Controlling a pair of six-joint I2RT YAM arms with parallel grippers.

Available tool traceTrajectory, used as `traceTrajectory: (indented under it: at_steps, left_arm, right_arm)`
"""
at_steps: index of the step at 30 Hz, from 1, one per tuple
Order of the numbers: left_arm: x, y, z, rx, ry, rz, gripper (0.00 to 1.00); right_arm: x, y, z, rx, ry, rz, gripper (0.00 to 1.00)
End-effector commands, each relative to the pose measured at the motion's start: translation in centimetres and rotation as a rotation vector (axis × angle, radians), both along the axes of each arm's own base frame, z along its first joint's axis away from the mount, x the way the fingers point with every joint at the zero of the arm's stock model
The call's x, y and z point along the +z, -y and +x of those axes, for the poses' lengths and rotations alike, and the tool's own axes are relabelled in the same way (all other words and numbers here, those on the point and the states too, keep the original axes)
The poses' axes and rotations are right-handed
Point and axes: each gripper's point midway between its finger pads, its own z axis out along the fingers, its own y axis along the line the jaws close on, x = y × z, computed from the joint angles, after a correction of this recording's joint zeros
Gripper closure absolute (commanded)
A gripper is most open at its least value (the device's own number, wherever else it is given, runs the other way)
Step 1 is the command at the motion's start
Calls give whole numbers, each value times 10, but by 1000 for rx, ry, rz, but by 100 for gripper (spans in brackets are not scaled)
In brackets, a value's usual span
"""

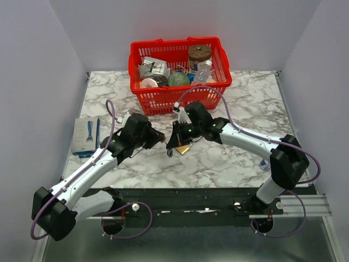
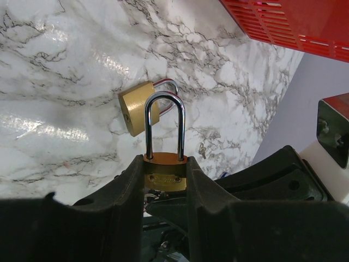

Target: Unlock with the key

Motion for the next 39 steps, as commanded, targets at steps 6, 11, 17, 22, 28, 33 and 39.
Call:
traceTrajectory:
  at_steps: [6,11,17,22,28,33,39]
  left_arm:
    - [11,6,-2,-21,18,-26,100]
    - [10,7,-3,-33,15,-18,100]
    - [8,8,-3,-43,16,-13,100]
    - [10,16,-2,-72,21,-30,100]
    - [11,20,-1,-95,26,-27,100]
    - [11,26,0,-116,26,-27,100]
    - [15,32,-1,-138,38,-20,100]
  right_arm:
    - [18,3,19,-61,109,8,99]
    - [20,2,19,-59,119,8,99]
    - [22,5,22,-77,145,1,99]
    - [23,4,27,-81,161,-1,99]
    - [24,2,28,-73,165,1,99]
    - [25,2,30,-80,171,0,99]
    - [26,2,33,-95,171,-2,99]
